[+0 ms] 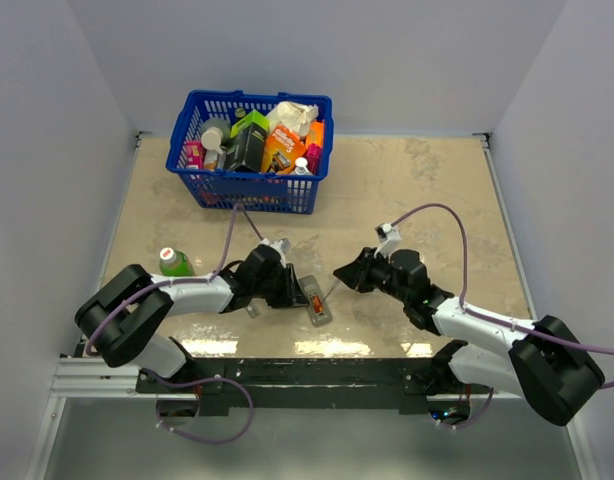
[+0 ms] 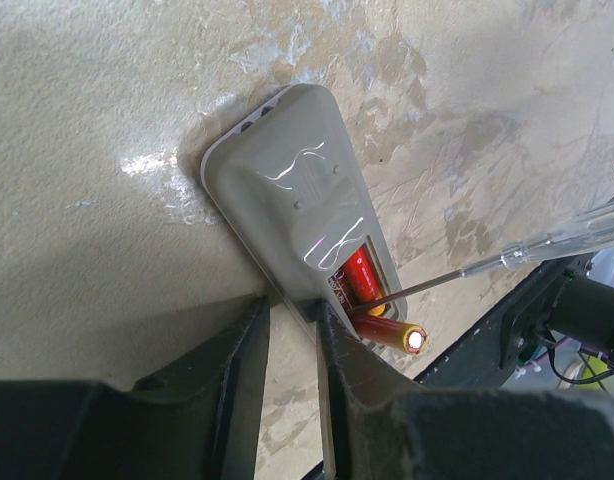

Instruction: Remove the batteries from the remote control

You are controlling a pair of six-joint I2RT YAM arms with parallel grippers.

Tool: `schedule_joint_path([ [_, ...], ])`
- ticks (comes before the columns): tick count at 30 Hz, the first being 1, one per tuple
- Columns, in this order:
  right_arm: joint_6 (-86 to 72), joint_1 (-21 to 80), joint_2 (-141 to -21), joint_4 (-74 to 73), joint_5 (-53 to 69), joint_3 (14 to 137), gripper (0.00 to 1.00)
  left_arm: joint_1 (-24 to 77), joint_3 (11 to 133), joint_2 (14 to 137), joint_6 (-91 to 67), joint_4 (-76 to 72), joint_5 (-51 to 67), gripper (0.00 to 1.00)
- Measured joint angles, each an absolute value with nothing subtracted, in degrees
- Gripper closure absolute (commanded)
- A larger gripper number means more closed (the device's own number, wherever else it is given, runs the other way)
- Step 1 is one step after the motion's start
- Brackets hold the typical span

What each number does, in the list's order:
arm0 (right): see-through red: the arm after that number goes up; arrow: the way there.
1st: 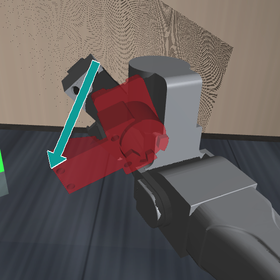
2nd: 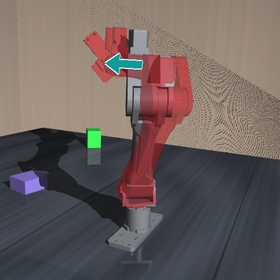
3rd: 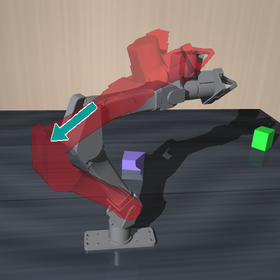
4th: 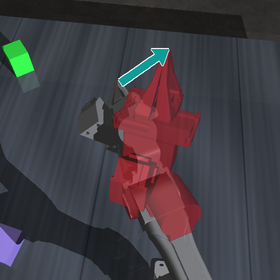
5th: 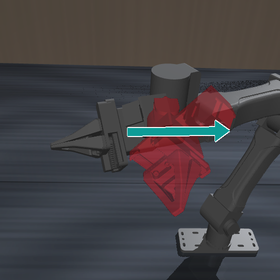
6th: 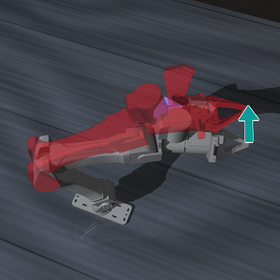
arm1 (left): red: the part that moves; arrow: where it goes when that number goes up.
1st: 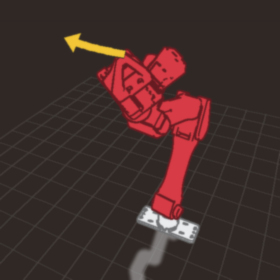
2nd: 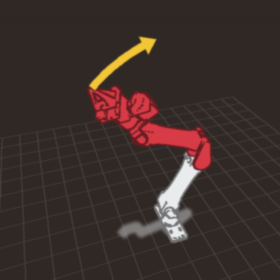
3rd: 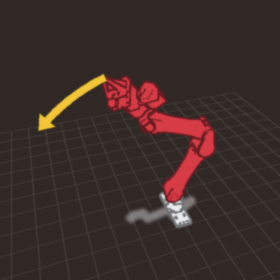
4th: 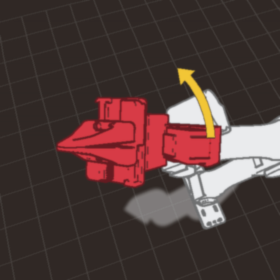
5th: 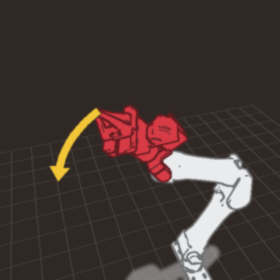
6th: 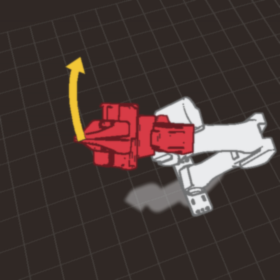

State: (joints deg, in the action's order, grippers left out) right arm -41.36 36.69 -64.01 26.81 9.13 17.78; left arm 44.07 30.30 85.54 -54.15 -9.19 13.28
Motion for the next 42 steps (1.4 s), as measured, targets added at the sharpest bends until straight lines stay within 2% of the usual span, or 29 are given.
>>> schedule_joint_path([
  [42, -38.3, 36.69, -63.2, 20.32, 11.79, 23.53, 1.0, 45.41, 31.29, 85.34, -53.89, -7.55, 11.38, 0.69],
])
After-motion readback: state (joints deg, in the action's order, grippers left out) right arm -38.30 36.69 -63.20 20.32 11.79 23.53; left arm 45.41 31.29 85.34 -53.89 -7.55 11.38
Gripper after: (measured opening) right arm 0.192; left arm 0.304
